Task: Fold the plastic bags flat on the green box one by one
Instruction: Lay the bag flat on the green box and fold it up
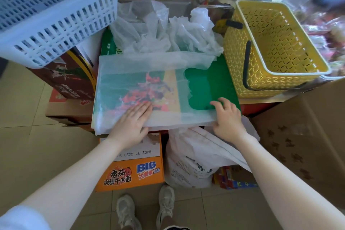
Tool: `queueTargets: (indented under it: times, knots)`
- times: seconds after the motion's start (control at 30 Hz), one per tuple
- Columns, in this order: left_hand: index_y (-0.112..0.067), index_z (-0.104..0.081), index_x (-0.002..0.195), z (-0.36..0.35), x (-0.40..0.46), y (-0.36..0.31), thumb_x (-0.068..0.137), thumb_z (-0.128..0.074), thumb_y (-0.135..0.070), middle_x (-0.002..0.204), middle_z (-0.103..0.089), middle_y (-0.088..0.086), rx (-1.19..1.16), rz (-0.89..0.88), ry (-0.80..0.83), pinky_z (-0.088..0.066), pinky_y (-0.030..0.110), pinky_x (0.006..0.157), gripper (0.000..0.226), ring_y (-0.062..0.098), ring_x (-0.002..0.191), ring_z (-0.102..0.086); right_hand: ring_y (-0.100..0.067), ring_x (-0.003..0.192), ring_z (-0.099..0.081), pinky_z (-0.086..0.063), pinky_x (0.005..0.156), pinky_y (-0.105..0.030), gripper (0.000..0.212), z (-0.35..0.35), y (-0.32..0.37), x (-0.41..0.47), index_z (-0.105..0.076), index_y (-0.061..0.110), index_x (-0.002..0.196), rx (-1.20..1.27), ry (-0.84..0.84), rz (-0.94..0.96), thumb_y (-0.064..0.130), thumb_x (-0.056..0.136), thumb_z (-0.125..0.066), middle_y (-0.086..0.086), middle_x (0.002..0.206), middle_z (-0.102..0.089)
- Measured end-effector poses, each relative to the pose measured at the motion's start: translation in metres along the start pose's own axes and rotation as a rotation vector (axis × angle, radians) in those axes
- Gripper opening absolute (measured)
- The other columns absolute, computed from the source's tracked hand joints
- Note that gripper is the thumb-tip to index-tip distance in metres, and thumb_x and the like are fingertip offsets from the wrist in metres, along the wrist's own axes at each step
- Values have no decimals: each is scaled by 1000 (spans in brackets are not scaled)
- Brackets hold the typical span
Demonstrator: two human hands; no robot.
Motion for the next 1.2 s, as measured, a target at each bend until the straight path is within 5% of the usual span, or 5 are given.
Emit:
queueTargets:
  times: [0.1,0.33,0.7,0.93,1.2]
  knots:
    - [-21,9,143,5,-8,1,77,-14,-69,146,18,-4,-29,9,2,18,23,109,84,13,137,16,-24,145,3,6,116,-42,73,1,51,-11,-21,21,147,14,-3,310,43,80,-42,-4,157,-4]
    - [-14,19,142,16,-47,35,74,-49,-72,149,26,3,68,142,-16,15,29,112,112,18,139,19,-19,144,10,16,111,-34,75,-44,160,3,2,16,149,-84,23,605,43,94,-42,-4,157,6]
    - [-4,-52,127,9,-80,62,55,-71,22,133,-52,15,88,80,-211,-31,50,99,79,33,122,-49,-36,110,-59,-49,88,-45,76,-41,104,2,-52,5,129,-153,-219,392,-12,57,-68,-17,130,-56]
    - [-8,-69,105,47,-97,61,87,-56,-11,114,-64,5,-503,220,-441,-44,37,95,22,18,102,-61,-30,73,-54,-31,59,-31,15,5,131,0,-60,4,97,155,39,352,10,90,-49,-9,77,-61]
    - [-31,-58,97,42,-87,63,89,-58,-20,99,-65,-13,-1048,491,-266,-46,26,86,14,4,95,-60,-21,63,-45,-33,55,-27,30,23,120,10,-48,21,64,373,153,176,18,94,-49,1,64,-48]
Point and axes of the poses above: each hand's wrist, its own x-axis towards the middle knuckle, its own z-axis out of the back of the hand, y = z × x, the point moved 4 cm from there along x, towards the middle knuckle
